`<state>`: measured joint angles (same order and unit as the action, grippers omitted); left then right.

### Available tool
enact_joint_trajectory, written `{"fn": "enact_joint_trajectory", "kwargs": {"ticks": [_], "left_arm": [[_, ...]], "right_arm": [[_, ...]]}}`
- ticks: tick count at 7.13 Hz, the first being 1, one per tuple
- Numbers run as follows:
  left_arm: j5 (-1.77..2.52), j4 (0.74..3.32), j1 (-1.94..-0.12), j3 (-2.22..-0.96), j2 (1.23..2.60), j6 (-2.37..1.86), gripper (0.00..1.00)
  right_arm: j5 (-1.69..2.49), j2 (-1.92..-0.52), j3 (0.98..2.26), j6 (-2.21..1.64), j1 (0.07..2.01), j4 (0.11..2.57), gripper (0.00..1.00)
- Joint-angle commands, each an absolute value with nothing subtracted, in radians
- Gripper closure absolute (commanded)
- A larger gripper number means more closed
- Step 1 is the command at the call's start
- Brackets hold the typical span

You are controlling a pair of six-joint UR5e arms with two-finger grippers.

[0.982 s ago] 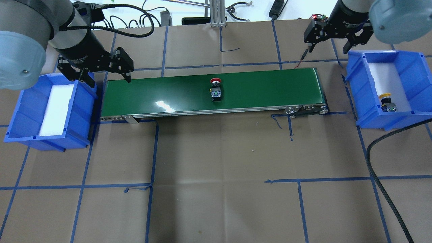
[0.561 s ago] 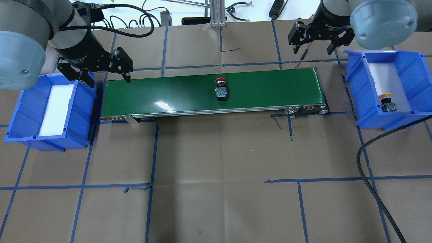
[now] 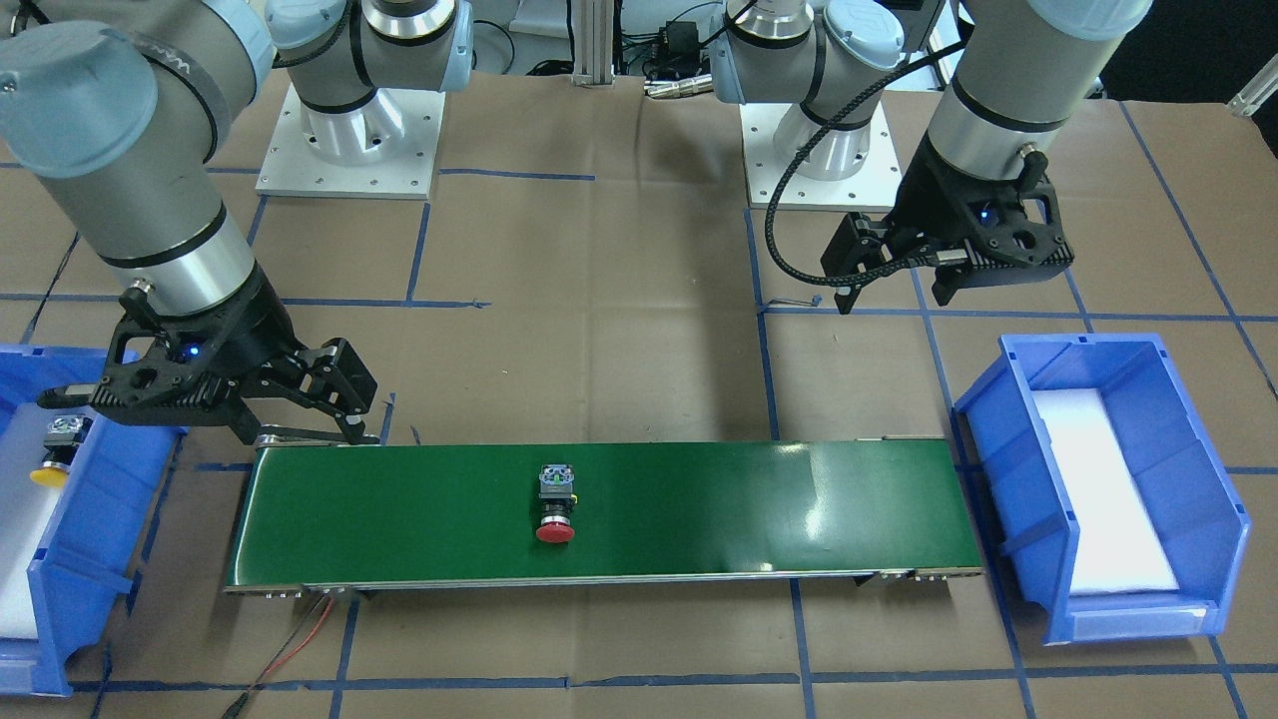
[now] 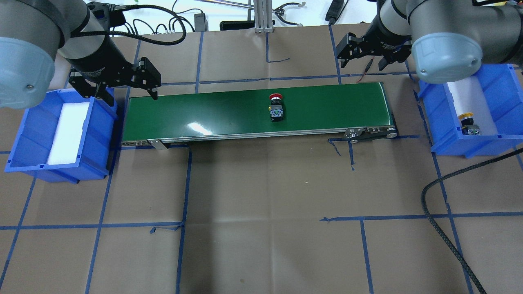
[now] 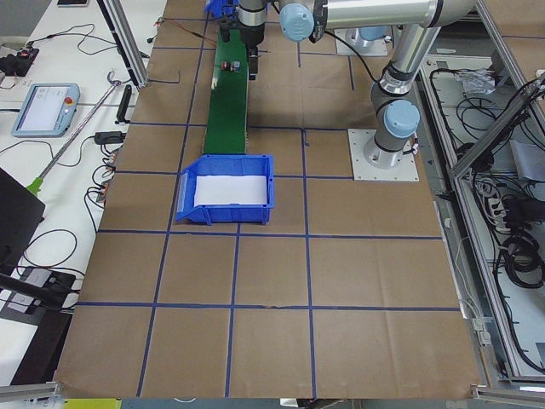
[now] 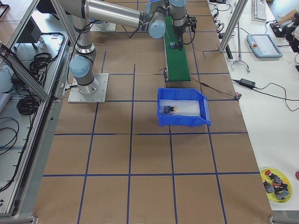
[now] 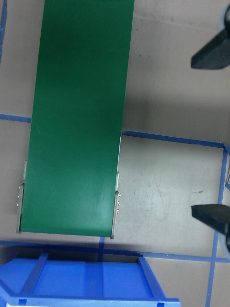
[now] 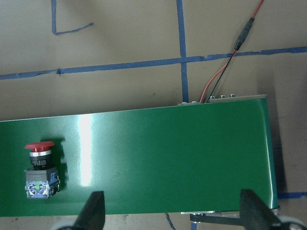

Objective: Transport two buttons from left to right
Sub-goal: 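Move the right gripper back over the conveyor toward the red button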

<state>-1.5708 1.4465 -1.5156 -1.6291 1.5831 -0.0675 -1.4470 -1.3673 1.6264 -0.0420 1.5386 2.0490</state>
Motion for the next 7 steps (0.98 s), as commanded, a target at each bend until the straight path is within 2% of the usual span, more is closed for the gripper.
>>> {"fn": "enact_joint_trajectory", "kwargs": {"ticks": [1, 7], "left_arm": [[-1.571, 1.447, -1.516, -1.631, 1.583, -0.064, 0.0], [-1.568, 1.463, -1.514, -1.628, 1.591, -0.026, 0.0]], "right_arm": [[-1.386, -1.315, 1.621, -0.063, 1.539, 2.063, 0.0], [-1.405, -1.214, 1.601, -0.127, 1.56, 2.063, 0.0]]}}
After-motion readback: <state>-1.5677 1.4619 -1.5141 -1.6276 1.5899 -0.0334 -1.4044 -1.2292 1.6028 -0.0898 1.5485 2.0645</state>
